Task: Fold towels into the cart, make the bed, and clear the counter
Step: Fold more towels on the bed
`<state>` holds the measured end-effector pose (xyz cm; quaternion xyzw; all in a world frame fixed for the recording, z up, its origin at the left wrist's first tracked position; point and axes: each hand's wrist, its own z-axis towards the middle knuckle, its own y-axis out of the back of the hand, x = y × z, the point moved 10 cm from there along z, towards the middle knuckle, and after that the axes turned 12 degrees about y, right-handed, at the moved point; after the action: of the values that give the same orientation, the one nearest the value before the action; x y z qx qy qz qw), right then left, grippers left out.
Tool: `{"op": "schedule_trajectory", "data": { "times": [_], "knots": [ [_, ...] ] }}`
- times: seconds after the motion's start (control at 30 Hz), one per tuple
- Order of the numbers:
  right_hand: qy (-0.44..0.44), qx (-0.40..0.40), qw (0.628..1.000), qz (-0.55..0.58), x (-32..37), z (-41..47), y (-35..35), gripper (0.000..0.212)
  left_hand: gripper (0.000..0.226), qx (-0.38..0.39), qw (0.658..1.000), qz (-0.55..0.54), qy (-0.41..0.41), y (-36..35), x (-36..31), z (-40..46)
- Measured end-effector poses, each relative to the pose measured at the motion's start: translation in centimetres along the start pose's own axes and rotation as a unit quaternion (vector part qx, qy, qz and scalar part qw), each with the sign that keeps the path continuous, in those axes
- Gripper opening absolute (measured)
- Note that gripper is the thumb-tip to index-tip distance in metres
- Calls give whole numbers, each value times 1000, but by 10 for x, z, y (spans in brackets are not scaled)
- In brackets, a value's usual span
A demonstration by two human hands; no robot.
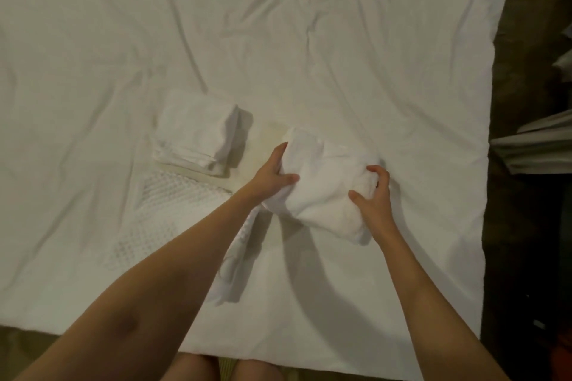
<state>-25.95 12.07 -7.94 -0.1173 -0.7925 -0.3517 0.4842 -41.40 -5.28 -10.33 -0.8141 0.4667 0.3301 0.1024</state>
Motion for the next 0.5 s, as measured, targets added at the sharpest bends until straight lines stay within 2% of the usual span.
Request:
{"op": "schedule_trajectory", "data": {
  "times": [0.1, 0.27, 0.4, 0.5],
  "knots": [
    [30, -24, 999, 10, 25, -4, 8, 63, 102, -29, 998, -1, -53, 12, -24, -22],
    [40, -24, 996, 73, 83, -35, -14, 67, 100, -72, 994, -16, -82, 71, -36, -81],
    [28, -4, 993, 117, 108, -84, -77, 66, 83, -96, 994, -9, -60, 131, 4, -133],
    [19, 32, 991, 130, 117, -119, -136, 64, 88, -118, 993, -24, -12, 175, 58, -163]
  ]
}}
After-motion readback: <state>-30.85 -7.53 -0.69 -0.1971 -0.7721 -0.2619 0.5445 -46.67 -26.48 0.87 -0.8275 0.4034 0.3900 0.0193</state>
